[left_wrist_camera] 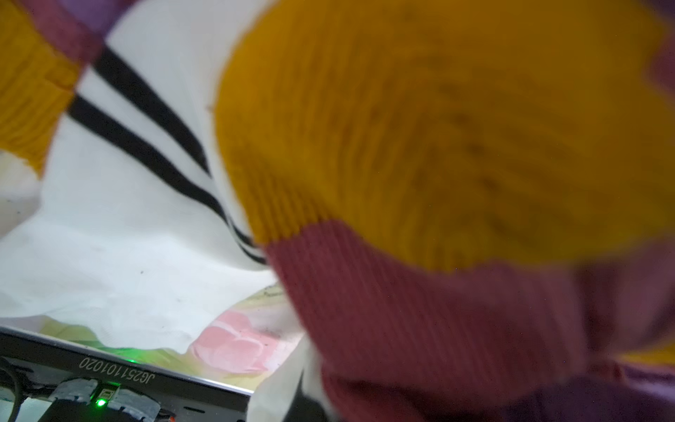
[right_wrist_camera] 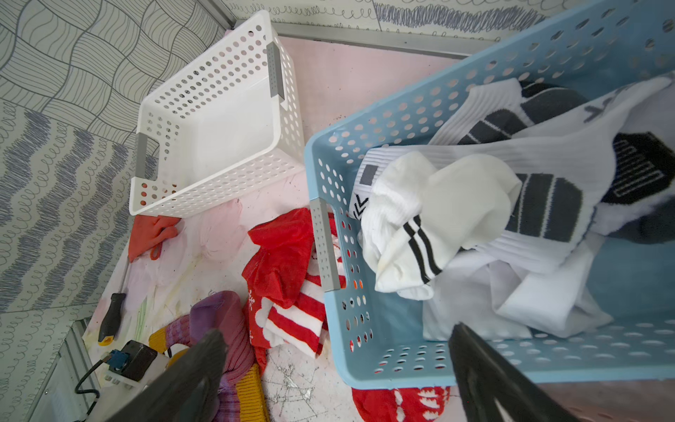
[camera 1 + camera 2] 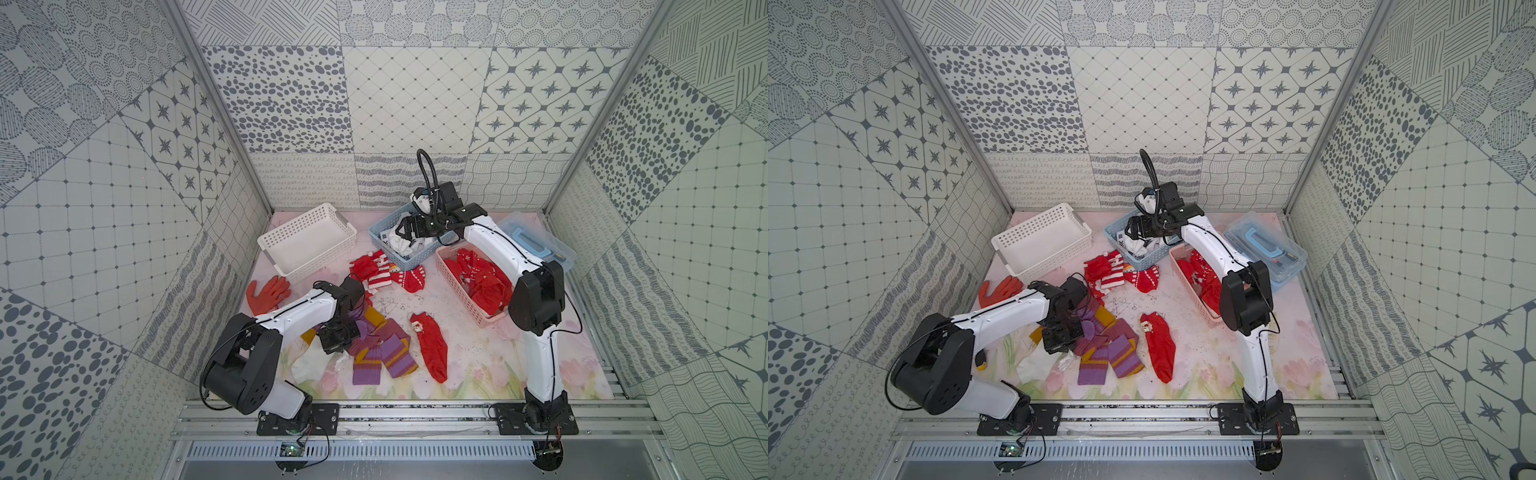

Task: Sort the socks into the basket by color
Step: Pick up the sock from the center of the board, then place the sock in the bin.

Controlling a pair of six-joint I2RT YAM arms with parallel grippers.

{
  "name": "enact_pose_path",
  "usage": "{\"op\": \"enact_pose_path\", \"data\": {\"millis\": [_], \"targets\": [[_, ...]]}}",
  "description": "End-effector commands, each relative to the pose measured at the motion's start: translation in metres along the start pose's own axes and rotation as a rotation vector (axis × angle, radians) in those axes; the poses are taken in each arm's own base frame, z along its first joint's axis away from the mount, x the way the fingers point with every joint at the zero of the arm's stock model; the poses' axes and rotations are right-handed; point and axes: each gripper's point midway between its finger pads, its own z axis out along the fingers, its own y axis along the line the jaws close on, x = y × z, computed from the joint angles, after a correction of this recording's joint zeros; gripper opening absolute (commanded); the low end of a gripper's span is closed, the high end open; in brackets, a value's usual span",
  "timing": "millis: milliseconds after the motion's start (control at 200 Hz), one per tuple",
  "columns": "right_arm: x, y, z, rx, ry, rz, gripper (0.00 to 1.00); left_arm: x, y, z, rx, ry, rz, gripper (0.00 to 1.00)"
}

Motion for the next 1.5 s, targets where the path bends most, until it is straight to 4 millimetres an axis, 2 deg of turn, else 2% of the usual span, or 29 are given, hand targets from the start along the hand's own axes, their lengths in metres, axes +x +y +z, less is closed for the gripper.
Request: {"op": "enact_pose_path", "data": {"millis": [0,210,415,610,900,1020,1155,1400,1495], "targets": [[-0.009,0.023,-0.013,-0.054,-0.034,-0.021,0.98,0.001,0.002,-0.03,-0.01,-0.042,0.066,0.0],[-0.002,0.04,-0.014,-0.125,-0.016,-0.002,0.98,-0.006,-0.013,-0.085,0.099,-0.14,0.135,0.0],[0.003,0.056,-0.026,-0.191,-0.022,0.0,0.98,-0.022,-0.051,-0.137,0.253,-0.245,0.205,0.0],[0.016,0.075,-0.042,-0.29,-0.018,-0.001,0.98,-0.041,-0.088,-0.174,0.402,-0.36,0.278,0.0],[0.046,0.124,-0.063,-0.554,0.02,-0.013,0.98,-0.068,-0.133,-0.209,0.601,-0.523,0.321,0.0],[0.058,0.134,-0.061,-0.617,0.045,0.017,0.98,-0.073,-0.149,-0.225,0.687,-0.567,0.331,0.0],[0.067,0.144,-0.059,-0.661,0.065,0.025,0.97,-0.078,-0.157,-0.242,0.749,-0.631,0.337,0.0],[0.065,0.151,-0.061,-0.746,0.034,0.069,0.82,-0.082,-0.169,-0.261,0.847,-0.678,0.334,0.0],[0.061,0.154,-0.06,-0.771,0.021,0.077,0.68,-0.081,-0.171,-0.264,0.87,-0.679,0.336,0.0]]}}
